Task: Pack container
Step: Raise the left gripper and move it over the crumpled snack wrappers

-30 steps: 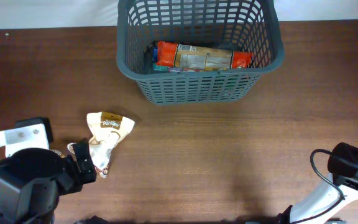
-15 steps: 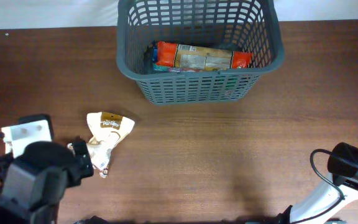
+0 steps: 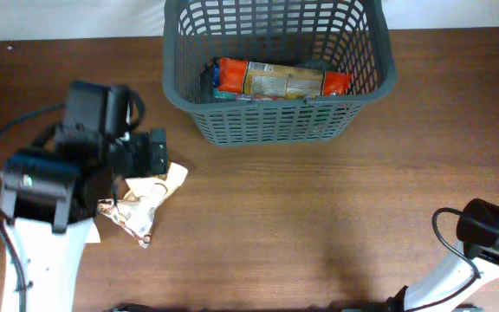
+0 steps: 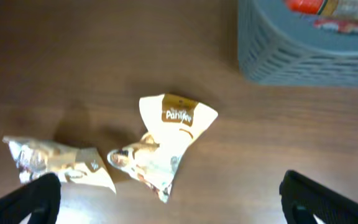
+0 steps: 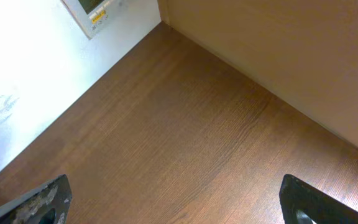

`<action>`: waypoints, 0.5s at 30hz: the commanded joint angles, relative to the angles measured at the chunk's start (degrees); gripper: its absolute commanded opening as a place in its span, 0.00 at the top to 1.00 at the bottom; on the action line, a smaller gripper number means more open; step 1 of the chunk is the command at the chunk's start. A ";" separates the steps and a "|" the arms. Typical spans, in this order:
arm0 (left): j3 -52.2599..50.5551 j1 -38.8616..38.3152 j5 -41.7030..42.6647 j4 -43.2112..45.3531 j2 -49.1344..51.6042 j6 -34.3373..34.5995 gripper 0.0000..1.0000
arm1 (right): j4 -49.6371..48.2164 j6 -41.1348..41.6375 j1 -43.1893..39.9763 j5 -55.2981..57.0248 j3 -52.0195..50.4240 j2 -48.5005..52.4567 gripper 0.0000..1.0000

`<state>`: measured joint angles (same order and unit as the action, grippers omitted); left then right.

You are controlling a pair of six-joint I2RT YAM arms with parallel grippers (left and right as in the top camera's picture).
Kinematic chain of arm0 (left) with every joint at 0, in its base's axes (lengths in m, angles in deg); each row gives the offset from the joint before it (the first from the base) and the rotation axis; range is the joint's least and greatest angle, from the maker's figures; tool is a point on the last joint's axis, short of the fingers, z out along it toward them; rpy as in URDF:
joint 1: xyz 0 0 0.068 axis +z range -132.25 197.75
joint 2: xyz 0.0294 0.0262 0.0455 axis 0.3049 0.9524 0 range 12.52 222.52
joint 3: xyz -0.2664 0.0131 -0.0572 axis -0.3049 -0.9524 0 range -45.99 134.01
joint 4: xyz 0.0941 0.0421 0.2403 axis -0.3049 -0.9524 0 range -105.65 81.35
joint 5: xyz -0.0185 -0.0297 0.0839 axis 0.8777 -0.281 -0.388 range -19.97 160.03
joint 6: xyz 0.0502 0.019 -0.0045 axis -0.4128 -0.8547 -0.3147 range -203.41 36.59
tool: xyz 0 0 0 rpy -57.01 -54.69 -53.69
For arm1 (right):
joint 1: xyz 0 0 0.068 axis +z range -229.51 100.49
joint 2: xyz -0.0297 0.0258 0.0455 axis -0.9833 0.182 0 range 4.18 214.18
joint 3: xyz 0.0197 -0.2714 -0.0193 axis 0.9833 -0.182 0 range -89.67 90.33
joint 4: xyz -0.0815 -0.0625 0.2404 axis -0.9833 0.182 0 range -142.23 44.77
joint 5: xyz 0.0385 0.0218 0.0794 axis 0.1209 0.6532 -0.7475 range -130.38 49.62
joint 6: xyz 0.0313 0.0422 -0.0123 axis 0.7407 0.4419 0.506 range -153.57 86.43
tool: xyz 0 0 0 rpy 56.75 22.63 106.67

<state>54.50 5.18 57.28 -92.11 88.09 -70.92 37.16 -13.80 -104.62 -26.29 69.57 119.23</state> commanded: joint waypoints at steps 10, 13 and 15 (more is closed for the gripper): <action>0.11 33.07 36.98 3.13 1.77 -34.03 0.01 | 0.00 0.87 -0.04 0.11 -0.20 -0.24 0.01; 0.04 34.23 36.96 1.05 1.81 -34.93 0.01 | 0.00 0.87 -0.04 0.11 -0.20 -0.24 0.01; 0.02 34.21 35.98 0.68 2.14 -36.54 0.01 | 0.00 0.87 -0.04 0.11 -0.20 -0.24 0.01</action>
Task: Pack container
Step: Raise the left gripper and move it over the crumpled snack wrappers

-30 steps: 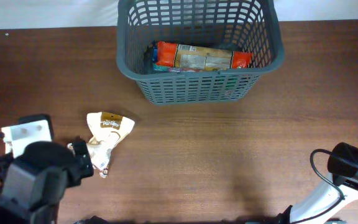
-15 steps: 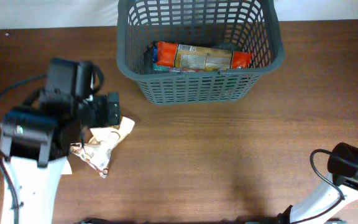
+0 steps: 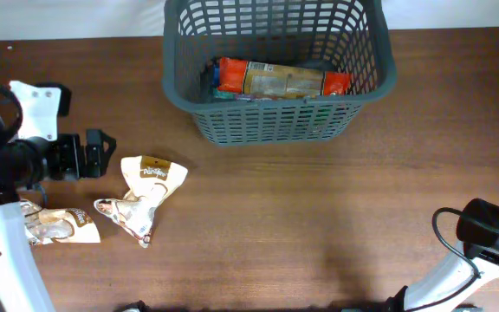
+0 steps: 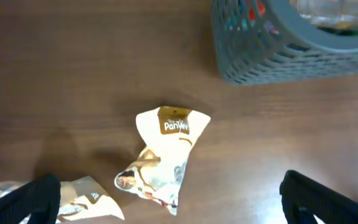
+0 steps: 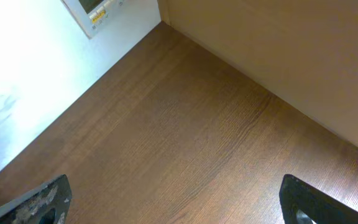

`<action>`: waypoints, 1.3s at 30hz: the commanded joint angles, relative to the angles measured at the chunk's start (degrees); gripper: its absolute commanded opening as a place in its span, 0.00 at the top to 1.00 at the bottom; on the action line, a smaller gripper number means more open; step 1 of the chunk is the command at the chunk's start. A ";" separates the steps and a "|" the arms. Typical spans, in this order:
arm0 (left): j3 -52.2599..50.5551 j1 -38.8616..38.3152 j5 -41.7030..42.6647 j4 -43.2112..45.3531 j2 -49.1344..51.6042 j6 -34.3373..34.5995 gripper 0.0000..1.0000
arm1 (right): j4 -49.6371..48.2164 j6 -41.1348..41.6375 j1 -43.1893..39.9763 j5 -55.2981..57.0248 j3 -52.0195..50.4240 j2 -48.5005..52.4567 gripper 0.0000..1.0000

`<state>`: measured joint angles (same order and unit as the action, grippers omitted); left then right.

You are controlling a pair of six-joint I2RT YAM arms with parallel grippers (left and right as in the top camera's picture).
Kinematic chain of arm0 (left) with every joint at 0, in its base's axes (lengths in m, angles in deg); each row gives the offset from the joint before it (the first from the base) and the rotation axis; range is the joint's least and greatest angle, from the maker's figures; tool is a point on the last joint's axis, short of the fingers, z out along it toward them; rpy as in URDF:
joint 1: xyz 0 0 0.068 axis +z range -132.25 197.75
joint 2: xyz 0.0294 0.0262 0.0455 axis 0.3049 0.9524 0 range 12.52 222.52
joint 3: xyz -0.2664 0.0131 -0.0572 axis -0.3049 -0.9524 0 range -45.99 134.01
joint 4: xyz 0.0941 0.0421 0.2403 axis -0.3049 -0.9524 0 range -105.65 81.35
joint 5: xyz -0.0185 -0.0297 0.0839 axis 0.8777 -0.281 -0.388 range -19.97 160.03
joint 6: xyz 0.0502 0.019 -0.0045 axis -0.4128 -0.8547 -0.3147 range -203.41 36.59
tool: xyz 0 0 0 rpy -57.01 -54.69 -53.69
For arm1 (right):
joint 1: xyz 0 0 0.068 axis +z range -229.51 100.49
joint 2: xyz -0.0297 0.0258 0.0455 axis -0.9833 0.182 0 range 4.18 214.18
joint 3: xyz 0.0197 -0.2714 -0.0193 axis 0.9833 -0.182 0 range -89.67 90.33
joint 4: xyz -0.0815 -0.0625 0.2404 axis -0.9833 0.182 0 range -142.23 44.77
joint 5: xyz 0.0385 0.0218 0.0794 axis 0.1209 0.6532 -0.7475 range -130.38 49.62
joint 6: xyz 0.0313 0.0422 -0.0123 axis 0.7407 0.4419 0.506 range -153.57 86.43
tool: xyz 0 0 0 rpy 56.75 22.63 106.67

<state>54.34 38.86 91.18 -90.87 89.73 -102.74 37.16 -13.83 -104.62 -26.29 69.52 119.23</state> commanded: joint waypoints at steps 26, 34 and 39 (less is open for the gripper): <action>-2.64 -9.01 -11.15 -5.05 15.63 -4.13 0.01 | 0.00 0.90 -0.04 0.11 -0.15 -0.24 0.01; -17.09 -12.94 -14.56 3.23 15.63 2.16 0.01 | 0.00 0.90 -0.04 0.09 -0.15 -0.24 0.01; -22.47 -12.81 -14.64 7.13 15.63 2.12 0.01 | 0.00 0.92 -0.04 0.11 -0.15 -0.24 0.01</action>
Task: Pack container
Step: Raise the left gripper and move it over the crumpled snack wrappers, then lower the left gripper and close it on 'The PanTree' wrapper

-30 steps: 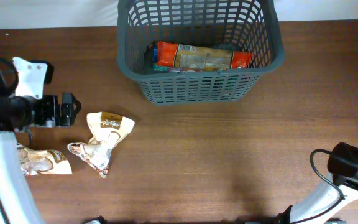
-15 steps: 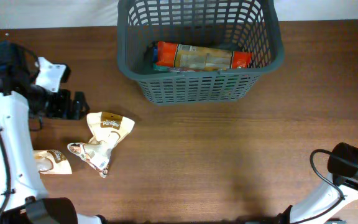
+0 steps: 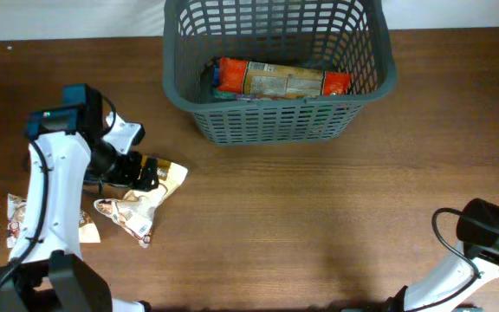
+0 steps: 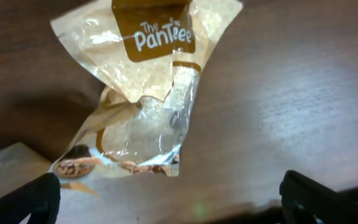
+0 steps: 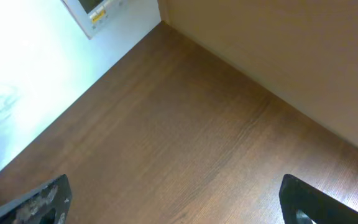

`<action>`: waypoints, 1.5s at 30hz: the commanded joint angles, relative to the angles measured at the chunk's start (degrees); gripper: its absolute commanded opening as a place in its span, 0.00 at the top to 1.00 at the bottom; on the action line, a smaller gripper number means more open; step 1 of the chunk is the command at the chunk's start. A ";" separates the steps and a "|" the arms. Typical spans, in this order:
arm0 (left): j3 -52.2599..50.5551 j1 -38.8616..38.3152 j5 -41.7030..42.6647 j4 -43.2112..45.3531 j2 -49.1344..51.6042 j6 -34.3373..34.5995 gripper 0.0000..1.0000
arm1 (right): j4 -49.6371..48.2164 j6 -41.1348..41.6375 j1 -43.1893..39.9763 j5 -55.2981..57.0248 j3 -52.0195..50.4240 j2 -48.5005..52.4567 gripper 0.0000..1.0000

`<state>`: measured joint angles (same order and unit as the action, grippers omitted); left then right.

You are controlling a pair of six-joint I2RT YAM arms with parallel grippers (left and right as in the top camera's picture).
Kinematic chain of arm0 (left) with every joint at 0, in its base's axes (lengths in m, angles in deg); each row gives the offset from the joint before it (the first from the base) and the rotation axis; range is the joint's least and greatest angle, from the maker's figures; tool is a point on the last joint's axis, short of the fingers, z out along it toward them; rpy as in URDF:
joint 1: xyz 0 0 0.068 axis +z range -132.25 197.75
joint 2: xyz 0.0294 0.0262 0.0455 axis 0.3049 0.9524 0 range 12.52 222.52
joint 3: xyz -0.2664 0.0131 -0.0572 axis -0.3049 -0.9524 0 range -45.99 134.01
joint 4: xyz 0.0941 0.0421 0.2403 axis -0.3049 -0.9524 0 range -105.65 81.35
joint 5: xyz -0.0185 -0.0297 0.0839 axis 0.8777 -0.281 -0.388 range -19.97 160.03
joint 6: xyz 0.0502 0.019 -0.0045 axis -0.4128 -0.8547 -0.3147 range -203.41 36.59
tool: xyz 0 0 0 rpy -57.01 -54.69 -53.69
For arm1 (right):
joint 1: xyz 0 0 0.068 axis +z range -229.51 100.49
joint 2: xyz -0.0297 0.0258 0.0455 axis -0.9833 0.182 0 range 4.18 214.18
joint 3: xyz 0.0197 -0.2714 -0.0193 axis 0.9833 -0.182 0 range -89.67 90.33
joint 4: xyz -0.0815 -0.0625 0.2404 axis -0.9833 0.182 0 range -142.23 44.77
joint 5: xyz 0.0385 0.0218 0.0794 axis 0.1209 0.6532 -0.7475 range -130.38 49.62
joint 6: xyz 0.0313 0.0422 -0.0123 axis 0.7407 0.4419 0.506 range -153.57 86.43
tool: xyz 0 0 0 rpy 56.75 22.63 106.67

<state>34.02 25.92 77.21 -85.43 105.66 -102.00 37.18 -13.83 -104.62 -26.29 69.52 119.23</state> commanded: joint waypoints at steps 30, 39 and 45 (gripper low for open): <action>-10.67 -6.51 -11.28 9.90 -0.09 -4.94 0.01 | -0.02 0.90 -0.04 0.11 -0.15 -0.24 0.01; -14.82 -6.51 -11.52 13.03 0.61 -4.92 0.01 | -0.02 0.92 -0.04 0.11 -0.15 -0.24 0.01; -17.25 -6.54 -10.54 21.38 0.72 -2.43 0.01 | -0.02 0.90 -0.04 0.09 -0.15 -0.24 0.01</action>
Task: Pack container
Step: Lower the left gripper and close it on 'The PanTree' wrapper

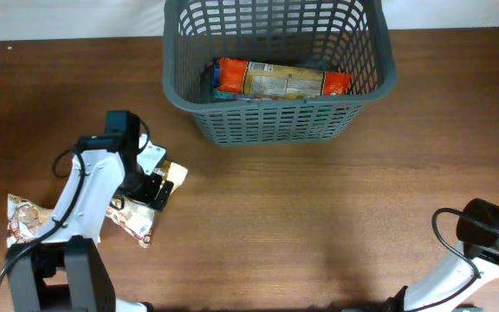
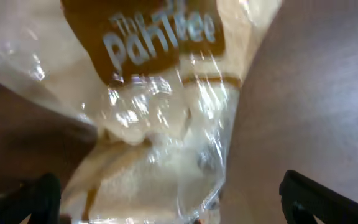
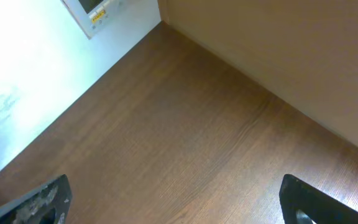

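A clear and tan "PanTree" snack bag (image 2: 160,106) lies on the wooden table, left of the basket, and fills the left wrist view. My left gripper (image 2: 166,208) is open and low over it, one dark finger (image 2: 39,196) on each side of the bag. From overhead the left gripper (image 1: 158,188) covers the bag's middle, and only the bag's ends (image 1: 175,173) show. The grey mesh basket (image 1: 275,121) stands at the back centre with an orange and yellow packet (image 1: 280,78) inside. My right gripper (image 3: 173,202) is open over bare wood, nothing between its fingers.
A second crumpled snack bag (image 1: 26,217) lies near the table's left edge, beside the left arm (image 1: 93,186). The right arm's base and cable (image 1: 483,230) sit at the front right corner.
My left gripper has come lower and closer over the PanTree bag, which now fills its wrist view. It is still open. The right arm has not moved.
My left gripper was open and high over the two snack bags, then farther left with both bags in view. Later it was close above the PanTree bag, and now it straddles that bag. The basket's contents and the right arm stayed the same.
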`<action>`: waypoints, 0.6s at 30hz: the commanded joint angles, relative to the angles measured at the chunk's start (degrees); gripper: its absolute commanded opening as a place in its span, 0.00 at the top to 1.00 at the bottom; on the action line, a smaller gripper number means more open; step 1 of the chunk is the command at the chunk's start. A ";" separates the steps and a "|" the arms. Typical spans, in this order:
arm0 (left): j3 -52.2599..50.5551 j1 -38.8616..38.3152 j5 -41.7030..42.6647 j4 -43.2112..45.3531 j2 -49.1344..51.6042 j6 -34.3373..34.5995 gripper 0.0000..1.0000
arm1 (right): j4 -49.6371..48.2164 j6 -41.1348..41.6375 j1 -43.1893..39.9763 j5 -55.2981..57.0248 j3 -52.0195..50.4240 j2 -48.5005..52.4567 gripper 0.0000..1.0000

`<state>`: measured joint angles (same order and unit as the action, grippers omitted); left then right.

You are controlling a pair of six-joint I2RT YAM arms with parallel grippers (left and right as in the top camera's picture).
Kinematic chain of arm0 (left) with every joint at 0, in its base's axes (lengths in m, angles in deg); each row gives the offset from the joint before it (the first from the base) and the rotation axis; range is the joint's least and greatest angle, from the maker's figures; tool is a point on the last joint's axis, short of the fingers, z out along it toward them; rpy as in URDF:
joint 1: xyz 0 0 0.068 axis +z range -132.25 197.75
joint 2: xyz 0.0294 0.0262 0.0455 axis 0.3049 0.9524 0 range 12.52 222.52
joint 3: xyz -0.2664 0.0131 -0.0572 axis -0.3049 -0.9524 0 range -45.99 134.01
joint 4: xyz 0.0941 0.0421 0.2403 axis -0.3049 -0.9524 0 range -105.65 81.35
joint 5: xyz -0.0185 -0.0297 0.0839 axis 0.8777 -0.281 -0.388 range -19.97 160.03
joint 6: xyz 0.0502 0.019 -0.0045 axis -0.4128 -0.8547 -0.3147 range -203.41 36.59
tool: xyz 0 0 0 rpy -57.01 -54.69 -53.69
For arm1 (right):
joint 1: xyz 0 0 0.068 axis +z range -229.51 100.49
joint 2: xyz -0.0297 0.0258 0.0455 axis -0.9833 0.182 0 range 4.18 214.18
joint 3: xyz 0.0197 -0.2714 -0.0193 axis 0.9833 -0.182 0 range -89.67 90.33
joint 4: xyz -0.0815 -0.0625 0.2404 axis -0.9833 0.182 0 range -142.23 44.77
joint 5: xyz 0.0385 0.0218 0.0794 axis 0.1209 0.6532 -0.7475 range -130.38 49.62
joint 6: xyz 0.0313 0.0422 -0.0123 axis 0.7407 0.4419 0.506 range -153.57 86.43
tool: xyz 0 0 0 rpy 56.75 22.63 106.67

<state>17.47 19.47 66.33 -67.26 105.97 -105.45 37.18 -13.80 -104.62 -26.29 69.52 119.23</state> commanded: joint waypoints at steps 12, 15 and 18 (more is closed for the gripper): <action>-0.94 -0.07 1.16 7.06 5.57 0.94 0.01 | -0.02 0.87 -0.04 0.11 -0.15 -0.24 0.01; -0.98 -0.07 1.16 7.21 6.80 0.94 0.01 | -0.02 0.87 -0.04 0.11 -0.15 -0.24 0.01; -0.98 -0.07 1.11 8.35 6.95 0.94 0.01 | -0.02 0.87 -0.04 0.11 -0.15 -0.24 0.01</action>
<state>16.99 19.47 66.59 -59.88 112.38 -105.04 37.18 -13.80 -104.62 -26.29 69.52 119.23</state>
